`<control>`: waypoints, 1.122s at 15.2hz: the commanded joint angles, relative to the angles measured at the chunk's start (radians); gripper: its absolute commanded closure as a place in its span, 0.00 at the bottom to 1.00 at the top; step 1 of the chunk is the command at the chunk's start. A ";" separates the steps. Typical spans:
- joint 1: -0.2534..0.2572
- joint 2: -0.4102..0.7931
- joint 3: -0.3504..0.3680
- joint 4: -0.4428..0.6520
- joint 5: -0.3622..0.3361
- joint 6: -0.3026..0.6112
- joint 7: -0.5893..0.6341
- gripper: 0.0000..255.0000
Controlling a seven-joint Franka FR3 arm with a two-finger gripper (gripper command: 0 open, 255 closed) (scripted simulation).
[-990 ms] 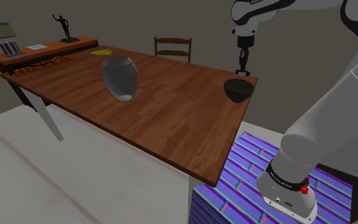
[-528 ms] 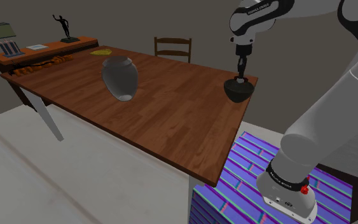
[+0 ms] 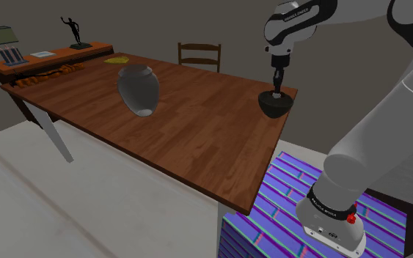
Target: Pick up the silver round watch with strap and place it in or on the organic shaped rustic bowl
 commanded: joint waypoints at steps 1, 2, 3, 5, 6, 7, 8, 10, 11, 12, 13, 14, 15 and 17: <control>0.000 0.000 0.000 0.000 0.000 0.000 0.000 1.00; 0.000 0.000 0.000 0.000 0.000 0.000 0.000 0.00; 0.000 0.000 0.000 0.000 0.000 0.000 0.000 0.00; 0.000 0.000 0.000 0.000 0.000 0.000 0.000 0.00; 0.000 0.000 0.000 0.000 0.000 0.000 0.000 0.00; 0.000 0.000 0.000 0.000 0.000 0.000 0.000 0.00; 0.002 -0.003 0.003 0.031 0.002 -0.034 0.000 0.00; 0.006 -0.004 0.009 0.096 0.006 -0.101 -0.002 0.00; 0.007 -0.003 0.011 0.123 0.008 -0.127 -0.003 0.00; 0.007 -0.003 0.011 0.123 0.008 -0.127 -0.003 0.00; 0.007 -0.003 0.011 0.123 0.008 -0.127 -0.003 0.00; 0.007 -0.003 0.011 0.123 0.008 -0.127 -0.003 0.00; 0.007 -0.003 0.011 0.123 0.008 -0.127 -0.003 0.00; 0.007 -0.003 0.011 0.123 0.008 -0.127 -0.003 0.00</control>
